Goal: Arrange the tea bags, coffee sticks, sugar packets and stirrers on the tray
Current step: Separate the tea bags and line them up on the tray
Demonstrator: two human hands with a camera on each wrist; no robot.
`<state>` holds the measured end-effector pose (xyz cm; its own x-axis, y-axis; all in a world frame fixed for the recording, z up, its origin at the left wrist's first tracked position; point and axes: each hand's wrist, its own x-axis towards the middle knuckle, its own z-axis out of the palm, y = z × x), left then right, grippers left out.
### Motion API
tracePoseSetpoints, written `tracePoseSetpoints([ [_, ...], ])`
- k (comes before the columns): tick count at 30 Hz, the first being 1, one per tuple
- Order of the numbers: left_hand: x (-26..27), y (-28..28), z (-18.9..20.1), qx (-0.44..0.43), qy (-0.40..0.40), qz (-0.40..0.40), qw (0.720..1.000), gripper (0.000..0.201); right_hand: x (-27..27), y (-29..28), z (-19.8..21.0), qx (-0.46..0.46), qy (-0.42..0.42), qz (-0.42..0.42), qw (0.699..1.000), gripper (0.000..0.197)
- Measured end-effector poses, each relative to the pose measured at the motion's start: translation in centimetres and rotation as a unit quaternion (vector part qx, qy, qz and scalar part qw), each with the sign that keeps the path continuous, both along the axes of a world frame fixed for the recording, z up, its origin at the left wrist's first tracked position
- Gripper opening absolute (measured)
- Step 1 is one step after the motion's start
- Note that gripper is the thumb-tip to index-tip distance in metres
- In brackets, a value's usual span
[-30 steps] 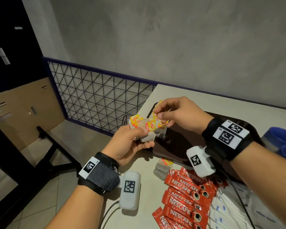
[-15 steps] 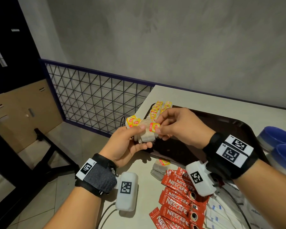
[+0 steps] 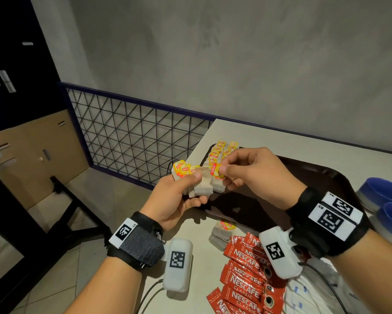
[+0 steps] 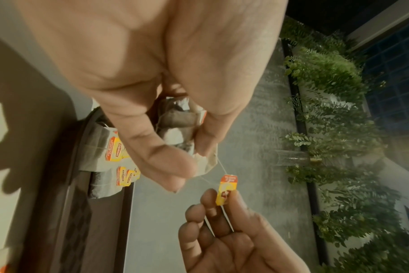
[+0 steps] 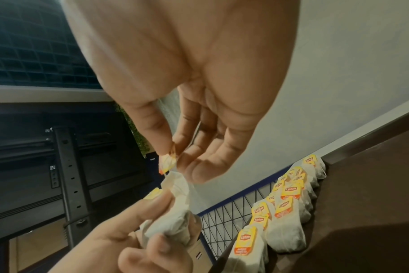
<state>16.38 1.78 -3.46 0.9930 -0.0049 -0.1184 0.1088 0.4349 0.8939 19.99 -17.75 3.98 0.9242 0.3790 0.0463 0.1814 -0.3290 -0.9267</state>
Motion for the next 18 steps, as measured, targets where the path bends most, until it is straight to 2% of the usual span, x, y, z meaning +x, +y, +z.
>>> tracePoseSetpoints([
  [5,0.01,0.01,0.02,-0.007,-0.001,0.012,1.0,0.028,-0.2,-0.12,0.15,0.007,0.015,-0.006,1.0,0.005],
  [13,-0.13,-0.28,0.01,-0.007,0.006,0.0,1.0,0.03,-0.81,0.44,-0.1,0.002,0.044,0.024,0.999,0.013],
  [18,0.01,-0.2,0.01,-0.016,0.009,0.012,1.0,0.031,-0.47,0.45,0.03,-0.004,0.0,-0.016,1.0,0.008],
])
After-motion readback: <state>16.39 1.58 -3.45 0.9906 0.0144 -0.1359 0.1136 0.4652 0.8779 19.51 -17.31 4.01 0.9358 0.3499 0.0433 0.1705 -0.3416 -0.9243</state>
